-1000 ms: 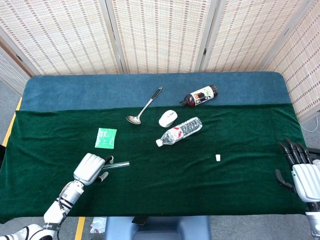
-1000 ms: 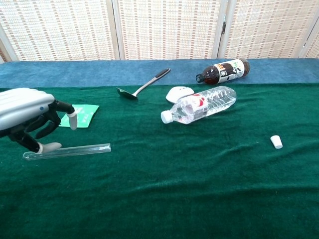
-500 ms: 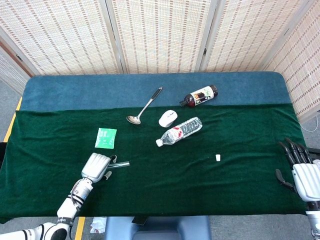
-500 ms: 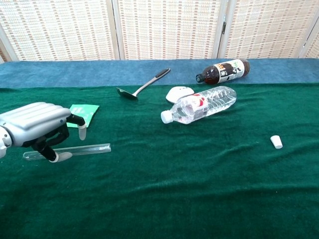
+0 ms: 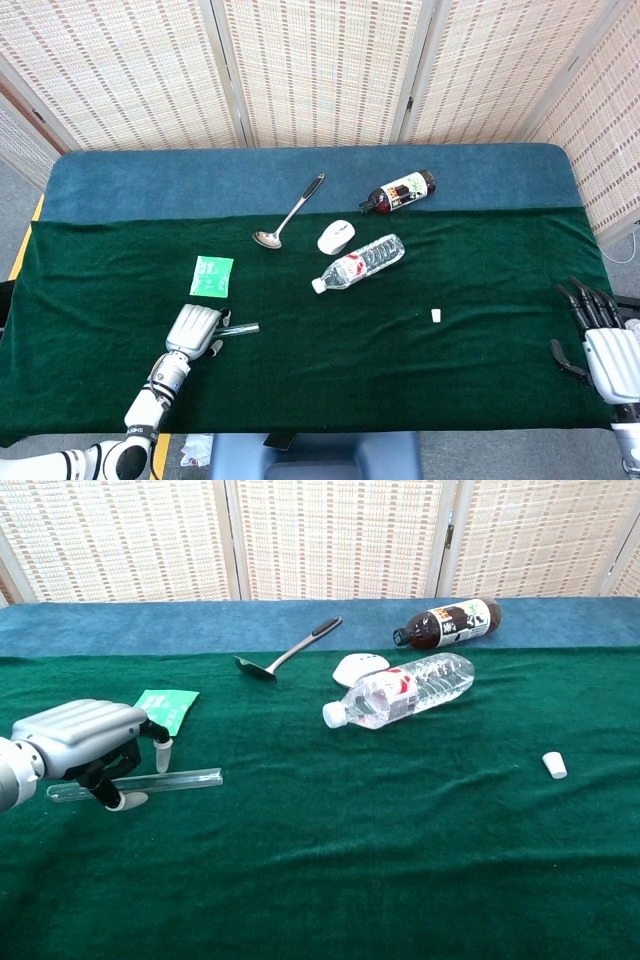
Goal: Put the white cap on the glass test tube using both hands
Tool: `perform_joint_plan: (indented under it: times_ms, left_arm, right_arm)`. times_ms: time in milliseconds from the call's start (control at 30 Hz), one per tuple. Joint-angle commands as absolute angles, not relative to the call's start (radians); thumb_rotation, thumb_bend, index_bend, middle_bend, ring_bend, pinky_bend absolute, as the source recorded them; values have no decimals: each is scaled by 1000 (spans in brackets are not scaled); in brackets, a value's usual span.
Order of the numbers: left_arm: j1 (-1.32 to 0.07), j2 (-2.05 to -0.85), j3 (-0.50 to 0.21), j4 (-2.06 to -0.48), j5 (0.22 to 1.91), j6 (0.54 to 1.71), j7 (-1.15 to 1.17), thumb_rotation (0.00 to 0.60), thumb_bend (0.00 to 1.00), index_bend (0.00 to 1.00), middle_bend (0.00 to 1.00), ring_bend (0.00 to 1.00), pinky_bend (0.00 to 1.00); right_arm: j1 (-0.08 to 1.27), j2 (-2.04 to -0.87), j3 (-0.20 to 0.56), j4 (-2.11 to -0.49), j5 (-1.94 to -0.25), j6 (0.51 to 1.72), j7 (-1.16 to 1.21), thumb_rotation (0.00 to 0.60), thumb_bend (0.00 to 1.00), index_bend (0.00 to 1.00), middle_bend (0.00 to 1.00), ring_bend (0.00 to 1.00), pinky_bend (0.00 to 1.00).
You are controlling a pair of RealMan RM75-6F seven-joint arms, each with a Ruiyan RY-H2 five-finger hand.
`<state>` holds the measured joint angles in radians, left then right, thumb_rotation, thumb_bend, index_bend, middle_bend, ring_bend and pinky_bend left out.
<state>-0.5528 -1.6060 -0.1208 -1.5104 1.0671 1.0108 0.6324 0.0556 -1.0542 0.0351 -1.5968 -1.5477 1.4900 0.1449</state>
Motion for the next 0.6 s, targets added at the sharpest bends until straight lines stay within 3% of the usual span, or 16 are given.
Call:
perform_joint_plan:
  times_ms: [33, 233, 600]
  left_arm:
    - [-554, -1602, -113, -1517, 1069, 1013, 625, 600, 342, 479, 924, 918, 813]
    - [-555, -1579, -77, -1549, 1102, 1023, 626, 600, 343, 490, 924, 918, 813]
    - [-566, -1596, -76, -1516, 1083, 1035, 622, 600, 344, 520, 928, 920, 813]
  right_arm:
    - [55, -1054, 35, -1597, -1547, 1490, 145, 600, 518, 0, 0, 0, 0]
    - [56, -1055, 34, -1599, -1547, 1487, 141, 600, 518, 0, 0, 0, 0]
    - [57, -1056, 35, -1595, -1542, 1482, 143, 600, 518, 0, 0, 0, 0]
